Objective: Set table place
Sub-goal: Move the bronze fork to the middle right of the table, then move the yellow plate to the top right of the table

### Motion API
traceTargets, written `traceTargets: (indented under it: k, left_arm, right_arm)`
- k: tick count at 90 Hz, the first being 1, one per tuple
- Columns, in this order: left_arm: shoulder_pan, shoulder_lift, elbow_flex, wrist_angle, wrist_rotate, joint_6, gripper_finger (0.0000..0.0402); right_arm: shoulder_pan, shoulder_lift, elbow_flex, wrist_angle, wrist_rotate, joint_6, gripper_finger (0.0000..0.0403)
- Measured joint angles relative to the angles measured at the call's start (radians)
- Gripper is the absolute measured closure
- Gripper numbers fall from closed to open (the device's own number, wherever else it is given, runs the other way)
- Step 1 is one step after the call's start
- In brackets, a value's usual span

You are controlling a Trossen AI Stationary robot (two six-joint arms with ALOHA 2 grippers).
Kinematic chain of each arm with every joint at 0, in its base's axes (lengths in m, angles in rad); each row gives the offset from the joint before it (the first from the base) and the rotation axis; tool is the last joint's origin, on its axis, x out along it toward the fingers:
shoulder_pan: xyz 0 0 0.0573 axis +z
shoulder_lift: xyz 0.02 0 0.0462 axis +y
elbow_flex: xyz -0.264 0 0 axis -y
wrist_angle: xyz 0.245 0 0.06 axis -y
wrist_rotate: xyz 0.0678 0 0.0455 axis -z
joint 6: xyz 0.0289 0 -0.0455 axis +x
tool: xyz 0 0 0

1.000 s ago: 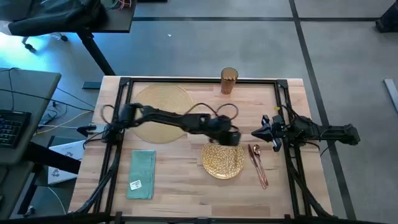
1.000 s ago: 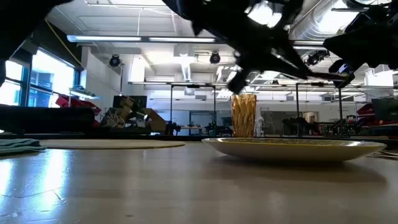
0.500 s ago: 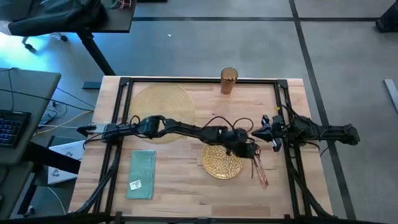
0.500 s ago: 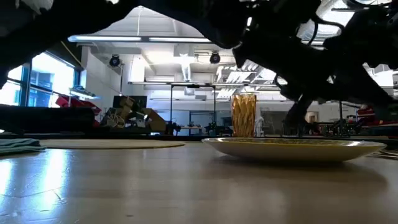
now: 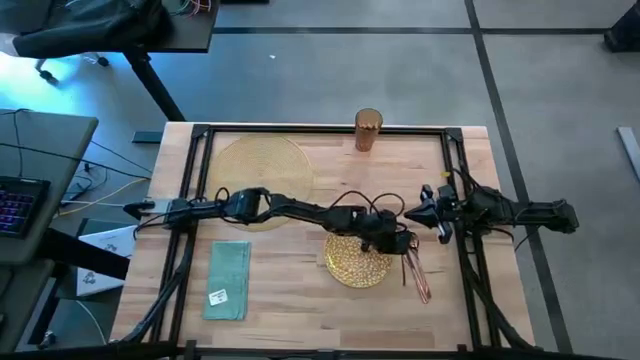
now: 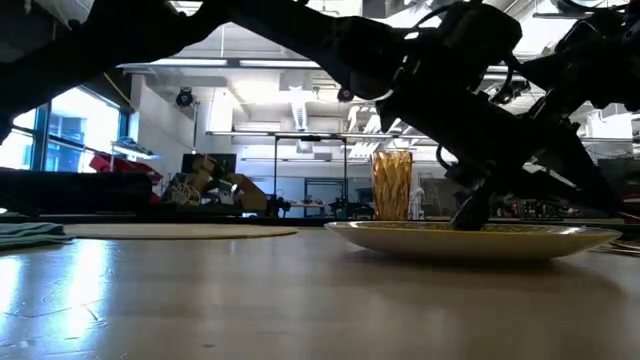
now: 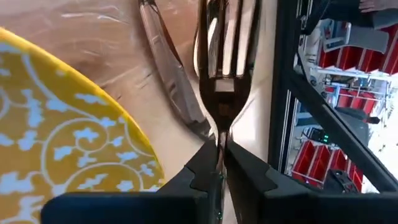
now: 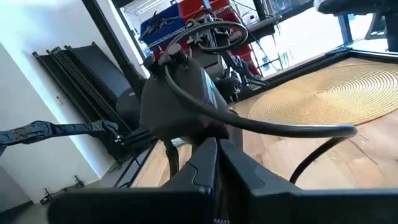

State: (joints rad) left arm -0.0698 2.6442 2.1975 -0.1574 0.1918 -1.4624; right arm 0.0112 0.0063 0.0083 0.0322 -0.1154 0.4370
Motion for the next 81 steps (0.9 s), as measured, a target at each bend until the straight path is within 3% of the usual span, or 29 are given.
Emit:
traceTargets:
  k: [23,41,50,66,72,81]
  left_arm:
    - [0.009,0.002,-0.002,0.061,0.023,0.014,0.0301]
    - [0.049,-0.060,-0.004,0.119,0.187,0.136,0.0292]
    - [0.058,-0.140,-0.003,0.012,0.243,0.231,0.0295]
    - [0.042,-0.328,-0.002,-0.382,0.287,0.445,0.0298]
    - [0.023,-0.410,-0.002,-0.548,0.246,0.512,0.0298]
    - [-0.015,-0.542,-0.002,-0.757,0.105,0.548,0.0298]
  right_arm:
    - [0.000,0.000,0.000,0.000,0.000,0.000,0.0402]
    - [0.000,-0.001,0.000,0.004,0.002,0.000,0.0402]
    - [0.000,-0.001,0.000,0.002,0.001,0.000,0.0402]
    - [0.000,0.000,0.000,0.000,0.001,0.000,0.0402]
    - [0.000,0.000,0.000,-0.001,0.001,0.000,0.0402]
    - [0.000,0.000,0.000,-0.001,0.000,0.000,0.0402]
